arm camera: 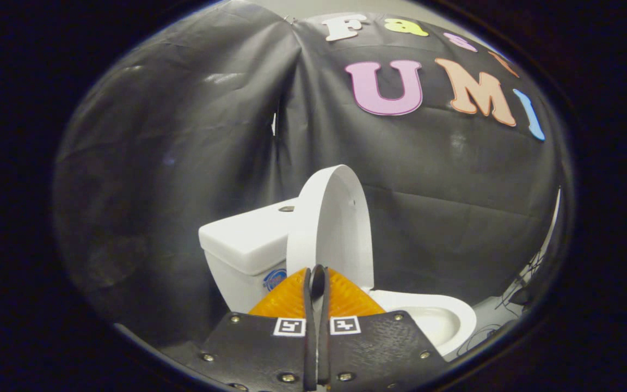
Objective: Open the toilet lid.
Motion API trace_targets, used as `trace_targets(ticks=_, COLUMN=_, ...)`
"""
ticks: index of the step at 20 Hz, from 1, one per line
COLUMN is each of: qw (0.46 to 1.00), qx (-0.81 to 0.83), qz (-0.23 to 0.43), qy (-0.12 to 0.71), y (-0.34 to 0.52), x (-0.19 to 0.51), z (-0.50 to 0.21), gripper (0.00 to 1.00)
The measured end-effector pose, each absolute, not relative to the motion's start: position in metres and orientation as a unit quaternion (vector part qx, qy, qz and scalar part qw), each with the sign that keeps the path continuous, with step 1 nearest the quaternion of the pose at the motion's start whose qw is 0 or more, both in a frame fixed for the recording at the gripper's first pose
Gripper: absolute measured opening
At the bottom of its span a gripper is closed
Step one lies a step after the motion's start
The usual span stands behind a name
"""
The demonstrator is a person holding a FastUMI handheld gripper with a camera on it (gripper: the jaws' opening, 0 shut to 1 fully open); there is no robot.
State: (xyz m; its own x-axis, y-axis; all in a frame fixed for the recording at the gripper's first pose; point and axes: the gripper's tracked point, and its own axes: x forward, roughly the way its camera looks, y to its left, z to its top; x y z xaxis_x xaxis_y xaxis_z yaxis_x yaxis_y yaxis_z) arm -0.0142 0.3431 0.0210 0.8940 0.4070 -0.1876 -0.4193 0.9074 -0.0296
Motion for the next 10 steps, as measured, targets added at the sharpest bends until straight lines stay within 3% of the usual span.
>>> trace_targets(ticks=10, qw=0.966, qx=-0.022, qz=0.242, qy=0.091, y=0.3517, x=-0.0162, z=0.0229, gripper=0.02)
